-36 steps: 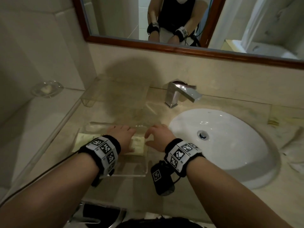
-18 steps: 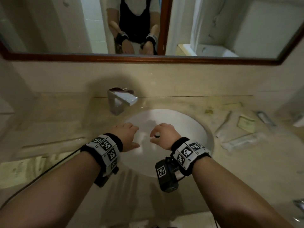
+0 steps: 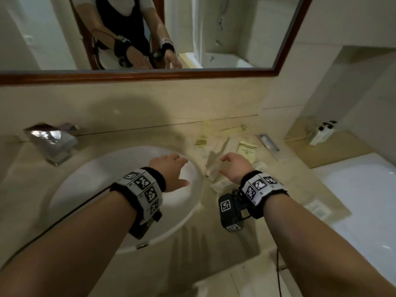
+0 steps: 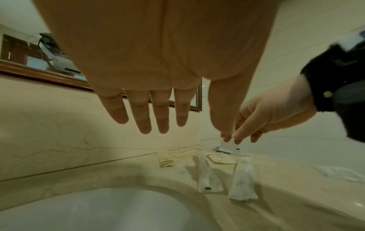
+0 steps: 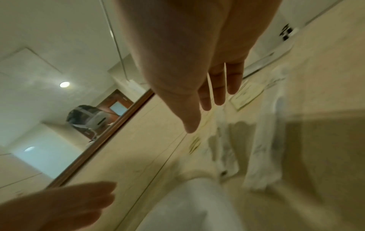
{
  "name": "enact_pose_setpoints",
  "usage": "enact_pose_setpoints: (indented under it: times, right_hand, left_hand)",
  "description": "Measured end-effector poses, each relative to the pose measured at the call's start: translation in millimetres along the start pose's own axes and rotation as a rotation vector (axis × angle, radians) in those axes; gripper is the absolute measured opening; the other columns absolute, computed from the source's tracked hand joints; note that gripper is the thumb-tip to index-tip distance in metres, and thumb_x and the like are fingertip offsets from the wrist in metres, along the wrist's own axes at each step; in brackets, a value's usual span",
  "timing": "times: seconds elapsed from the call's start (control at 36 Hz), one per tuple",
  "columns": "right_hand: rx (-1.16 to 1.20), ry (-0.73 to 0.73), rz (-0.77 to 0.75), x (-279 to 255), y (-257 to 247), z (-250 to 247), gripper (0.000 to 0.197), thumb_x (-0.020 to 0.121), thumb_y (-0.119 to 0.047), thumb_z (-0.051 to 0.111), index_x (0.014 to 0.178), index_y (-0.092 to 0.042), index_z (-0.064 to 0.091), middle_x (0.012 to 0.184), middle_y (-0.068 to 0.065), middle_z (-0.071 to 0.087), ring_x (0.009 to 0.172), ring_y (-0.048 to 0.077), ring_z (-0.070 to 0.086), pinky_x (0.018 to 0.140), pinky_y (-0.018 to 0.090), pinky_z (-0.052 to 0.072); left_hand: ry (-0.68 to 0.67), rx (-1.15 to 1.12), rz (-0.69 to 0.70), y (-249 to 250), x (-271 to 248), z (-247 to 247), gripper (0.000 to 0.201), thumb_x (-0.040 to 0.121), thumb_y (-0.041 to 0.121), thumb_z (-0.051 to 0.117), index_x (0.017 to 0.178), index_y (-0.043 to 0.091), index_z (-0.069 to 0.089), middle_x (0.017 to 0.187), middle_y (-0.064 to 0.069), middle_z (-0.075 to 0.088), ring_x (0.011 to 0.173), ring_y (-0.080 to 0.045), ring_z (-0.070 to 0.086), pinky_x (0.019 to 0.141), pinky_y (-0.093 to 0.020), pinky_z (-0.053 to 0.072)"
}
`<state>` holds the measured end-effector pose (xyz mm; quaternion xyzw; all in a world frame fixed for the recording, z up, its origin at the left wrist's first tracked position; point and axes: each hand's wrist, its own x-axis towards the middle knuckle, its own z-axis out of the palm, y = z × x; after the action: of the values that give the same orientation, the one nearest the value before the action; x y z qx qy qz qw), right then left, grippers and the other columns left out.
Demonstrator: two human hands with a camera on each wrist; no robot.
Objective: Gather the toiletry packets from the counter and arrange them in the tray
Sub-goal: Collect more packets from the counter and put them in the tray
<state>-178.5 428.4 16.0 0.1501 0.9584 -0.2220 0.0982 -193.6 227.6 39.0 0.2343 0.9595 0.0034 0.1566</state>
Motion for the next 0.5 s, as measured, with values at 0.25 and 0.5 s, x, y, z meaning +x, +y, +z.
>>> enact_pose_setpoints:
  times: [0.25,0.5]
  right_hand:
    - [0.043,0.017,0.194,72,56,-27,0.058,0.084,-0.032,0.065,0.136,-0.015,0.044,0.135,0.013,0.052,0.118,0.032,0.055,0.094,0.036,0.048]
    - [-0.071,-0.073,0.193,124,67,-17,0.061,0.086,-0.031,0.059,0.14,-0.01,0.039,0.144,0.014,0.044,0.128,0.032,0.047,0.103,0.038,0.042]
  left_hand:
    - [-0.024,-0.083,-0.066,25,36,3,0.069,0.087,0.052,0.05,0.146,0.025,0.024,0.151,-0.001,0.029,0.134,-0.024,0.037,0.109,-0.04,0.036]
    - [-0.053,-0.139,-0.154,24,72,4,0.068,0.087,0.053,0.05,0.145,0.026,0.026,0.15,-0.001,0.031,0.133,-0.024,0.038,0.108,-0.041,0.037]
